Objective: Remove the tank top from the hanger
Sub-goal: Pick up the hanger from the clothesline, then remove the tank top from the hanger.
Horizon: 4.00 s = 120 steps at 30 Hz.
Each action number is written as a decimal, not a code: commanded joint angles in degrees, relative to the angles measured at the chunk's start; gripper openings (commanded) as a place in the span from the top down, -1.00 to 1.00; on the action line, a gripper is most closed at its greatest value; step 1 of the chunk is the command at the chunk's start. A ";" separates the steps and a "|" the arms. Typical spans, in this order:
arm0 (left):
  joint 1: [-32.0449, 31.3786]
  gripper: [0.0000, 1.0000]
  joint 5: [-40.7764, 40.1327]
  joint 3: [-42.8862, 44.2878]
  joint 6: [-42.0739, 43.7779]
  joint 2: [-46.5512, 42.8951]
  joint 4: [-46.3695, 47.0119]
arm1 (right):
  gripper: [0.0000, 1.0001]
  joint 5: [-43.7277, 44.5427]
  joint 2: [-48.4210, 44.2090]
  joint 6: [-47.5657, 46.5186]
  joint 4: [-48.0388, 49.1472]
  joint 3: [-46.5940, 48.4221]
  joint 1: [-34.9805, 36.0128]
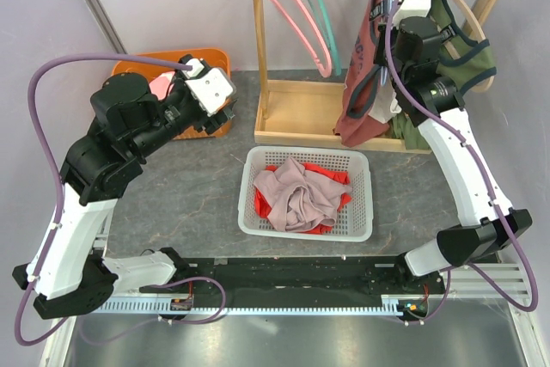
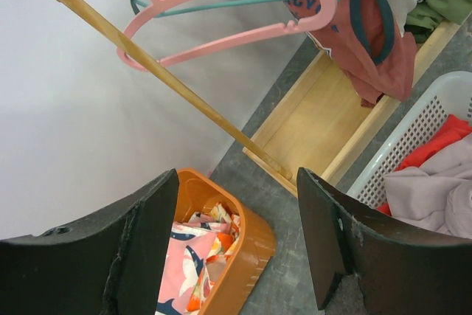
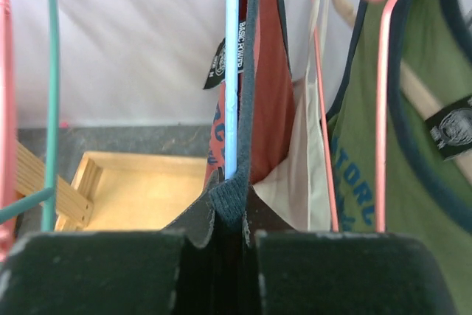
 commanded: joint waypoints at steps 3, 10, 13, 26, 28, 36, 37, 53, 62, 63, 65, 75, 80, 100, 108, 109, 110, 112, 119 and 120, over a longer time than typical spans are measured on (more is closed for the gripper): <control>0.26 -0.44 0.56 -0.53 -1.57 -1.02 0.19 | 1.00 -0.03 -2.88 -4.70 11.28 0.45 -0.09; 0.34 -0.44 0.74 -0.97 -1.48 -1.37 0.02 | 1.00 -4.33 -6.47 0.48 3.13 -2.53 -0.18; 0.34 -0.44 0.91 -1.41 -1.48 -1.64 0.02 | 1.00 -9.60 -10.25 4.33 -4.50 -3.94 -0.09; 1.04 -0.62 18.91 -13.44 -9.48 -7.09 -2.71 | 1.00 -13.20 -36.16 7.97 -21.61 -8.76 -0.18; 1.31 -0.62 21.38 -14.32 -9.56 -7.18 -2.71 | 1.00 -16.12 -44.74 7.52 -16.16 -14.55 -0.09; 2.54 -0.65 24.47 -14.24 -8.51 -6.21 -4.03 | 1.00 -31.84 -45.77 5.58 -23.36 0.16 0.09; 2.71 -0.65 24.64 -14.33 -8.51 -6.12 -3.94 | 1.00 -35.24 -45.59 5.59 -22.74 1.23 0.17; 5.79 -0.59 26.40 -14.15 -8.68 -7.44 -3.85 | 1.00 -43.72 -44.28 9.19 -0.34 11.51 -0.35; 7.11 -0.55 28.16 -13.89 -9.21 -7.79 -3.68 | 1.00 -51.45 -41.64 15.52 4.78 13.02 -0.79; 7.11 -0.55 28.25 -13.89 -9.13 -7.88 -3.68 | 1.00 -51.54 -42.42 15.52 4.69 10.93 -0.88; 7.20 -0.55 28.07 -13.89 -9.13 -8.05 -3.76 | 1.00 -51.10 -42.78 15.34 3.64 9.59 -0.97; 7.99 -0.54 29.47 -14.33 -9.74 -8.14 -3.59 | 1.00 -49.34 -38.84 16.22 4.16 13.53 -1.76; 8.17 -0.53 30.18 -13.98 -9.83 -8.41 -3.59 | 1.00 -48.72 -34.18 16.57 5.56 17.76 -2.72; 8.43 -0.51 30.89 -11.69 -9.30 -9.02 -5.34 | 1.00 -59.35 -29.76 15.97 9.63 -2.15 -6.77; 8.34 -0.79 27.55 -7.65 -4.56 -12.18 -10.44 | 1.00 -68.58 -35.40 8.15 -2.83 -15.28 -5.37; 8.34 -0.82 27.28 -6.34 -3.68 -13.23 -10.53 | 1.00 -71.11 -35.05 6.92 -4.35 -16.68 -4.49; 8.34 -0.86 27.54 -5.63 -3.41 -13.59 -10.45 | 1.00 -72.44 -34.96 3.95 -5.76 -17.73 -3.96; 8.34 -0.89 30.16 -2.57 -2.71 -13.77 -10.36 | 1.00 -73.68 -35.74 1.82 -8.93 -21.93 -2.65; 8.34 -0.88 41.34 0.17 -0.51 -10.88 -6.59 | 1.00 -74.75 -45.68 -0.47 -6.03 -35.76 -0.62; 8.34 -0.87 41.69 0.61 -0.51 -9.82 -5.45 | 1.00 -73.96 -45.33 -1.70 -8.04 -35.59 0.60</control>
